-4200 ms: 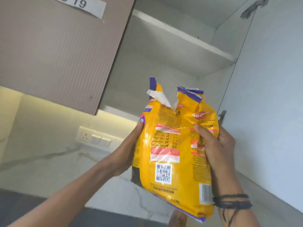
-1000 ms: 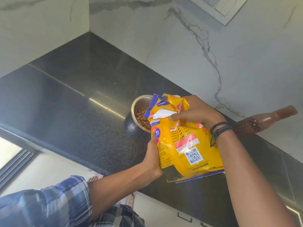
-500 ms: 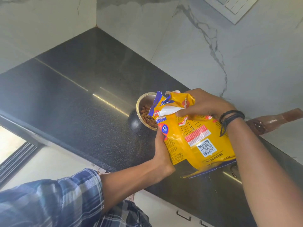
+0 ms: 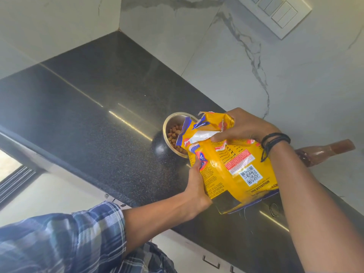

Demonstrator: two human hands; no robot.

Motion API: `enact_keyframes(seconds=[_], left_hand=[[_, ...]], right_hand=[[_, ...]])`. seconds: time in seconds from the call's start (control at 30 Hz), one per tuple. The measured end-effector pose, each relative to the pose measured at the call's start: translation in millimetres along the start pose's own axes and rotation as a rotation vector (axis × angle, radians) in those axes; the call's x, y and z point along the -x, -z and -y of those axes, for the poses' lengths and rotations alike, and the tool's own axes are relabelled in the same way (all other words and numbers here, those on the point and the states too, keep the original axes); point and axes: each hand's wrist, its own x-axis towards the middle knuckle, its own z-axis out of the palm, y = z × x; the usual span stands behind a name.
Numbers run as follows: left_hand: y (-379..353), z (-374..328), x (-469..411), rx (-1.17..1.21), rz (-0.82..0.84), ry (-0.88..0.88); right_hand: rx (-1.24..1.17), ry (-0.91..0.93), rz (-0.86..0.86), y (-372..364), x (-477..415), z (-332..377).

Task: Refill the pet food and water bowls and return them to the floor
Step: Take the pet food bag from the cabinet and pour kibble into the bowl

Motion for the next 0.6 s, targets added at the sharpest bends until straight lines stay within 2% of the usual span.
enact_keyframes(seconds=[0.37, 0.6], left_hand=[[-0.8, 4.3, 2.8, 0.077, 0.101, -0.050], [-5.7, 7.9, 3.6, 0.112, 0.198, -0.141]], right_hand=[[-0.013, -0.013, -0.006, -2.7, 2.2, 1.5], [0.034, -0.005, -0.019, 0.5, 2.1, -0.6]])
